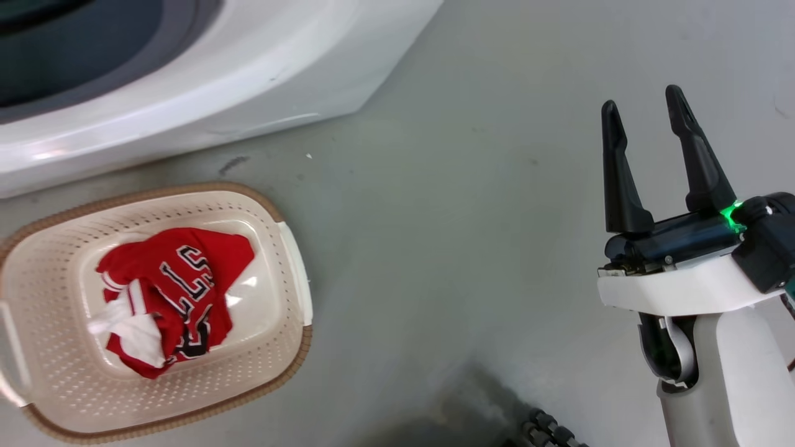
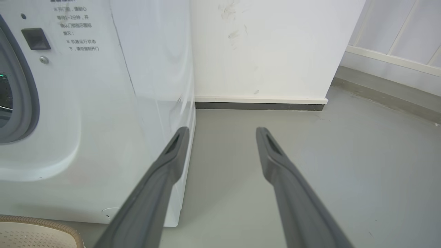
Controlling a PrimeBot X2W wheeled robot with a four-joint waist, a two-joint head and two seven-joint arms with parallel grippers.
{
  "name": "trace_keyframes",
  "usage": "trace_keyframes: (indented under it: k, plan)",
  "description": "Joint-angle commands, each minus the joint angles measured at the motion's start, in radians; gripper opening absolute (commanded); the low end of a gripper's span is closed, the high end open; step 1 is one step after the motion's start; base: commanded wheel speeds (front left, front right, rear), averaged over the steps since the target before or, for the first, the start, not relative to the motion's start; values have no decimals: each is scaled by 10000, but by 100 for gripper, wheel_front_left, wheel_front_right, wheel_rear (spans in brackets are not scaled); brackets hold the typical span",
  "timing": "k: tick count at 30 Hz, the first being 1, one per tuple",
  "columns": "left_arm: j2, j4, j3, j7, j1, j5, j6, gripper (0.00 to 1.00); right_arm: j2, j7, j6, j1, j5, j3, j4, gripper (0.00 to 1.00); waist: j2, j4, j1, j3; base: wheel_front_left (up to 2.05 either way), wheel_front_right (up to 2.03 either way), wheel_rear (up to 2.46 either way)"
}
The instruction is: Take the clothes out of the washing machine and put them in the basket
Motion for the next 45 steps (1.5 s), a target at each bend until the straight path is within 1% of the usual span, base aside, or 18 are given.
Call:
trace_keyframes:
  k: [1,4,7,12,16,19,23,29,31,35,40,43,45]
  plan:
    - [-114,36,-66,-258,318,-103,-8,0,17,-20,-10,26,-50,-76,42,100,-1,356,0,-447,0,0,0]
    - [-307,125,-164,-902,969,-286,-9,0,17,-20,-10,84,-216,-159,121,100,-1,592,0,-893,0,0,0]
    - [-562,192,65,-1655,1652,-748,-9,0,16,-20,-10,207,-333,-202,194,100,-1,789,0,-1362,0,0,0]
    - [-885,66,60,-2886,2835,-988,-9,0,16,-22,-10,450,-570,-285,345,100,-1,1171,0,-2157,0,0,0]
    - [-1105,-238,24,-3477,3738,-898,75,0,14,-20,-10,732,-772,-317,502,100,-1,1461,0,-2780,0,0,0]
    - [-1075,-768,353,-3657,4507,-960,324,0,16,-20,-10,924,-915,-256,603,100,-1,1608,0,-3278,0,0,0]
    - [-919,-2735,1307,-3696,5733,-369,1057,0,16,-20,-10,1162,-1011,-310,629,100,-1,1866,0,-3809,0,0,0]
    - [-909,-6298,3012,-3693,8030,702,2054,0,16,-20,-10,1452,-1159,-226,772,100,-1,2203,0,-4452,0,0,0]
    - [-1013,-7535,3668,-3692,8805,1049,2374,0,16,-20,-10,1528,-1162,-223,811,100,-1,2276,0,-4631,0,0,0]
    - [-1063,-9367,4322,-3683,10280,1556,2766,0,17,-20,-10,1626,-1124,-205,843,100,-1,2373,0,-4869,0,0,0]
    - [-1098,-10541,4553,-3683,11789,1564,3115,0,17,-20,-10,1697,-1094,-211,785,100,-1,2432,0,-4930,0,0,0]
    - [-1144,-10810,4505,-3632,12397,1433,3250,0,17,-20,-10,1631,-1075,-263,743,100,-1,2429,0,-4814,0,0,0]
    - [-1188,-10758,4414,-3548,12741,1360,3262,0,17,-20,-10,1582,-1063,-281,727,100,-1,2417,0,-4705,0,0,0]
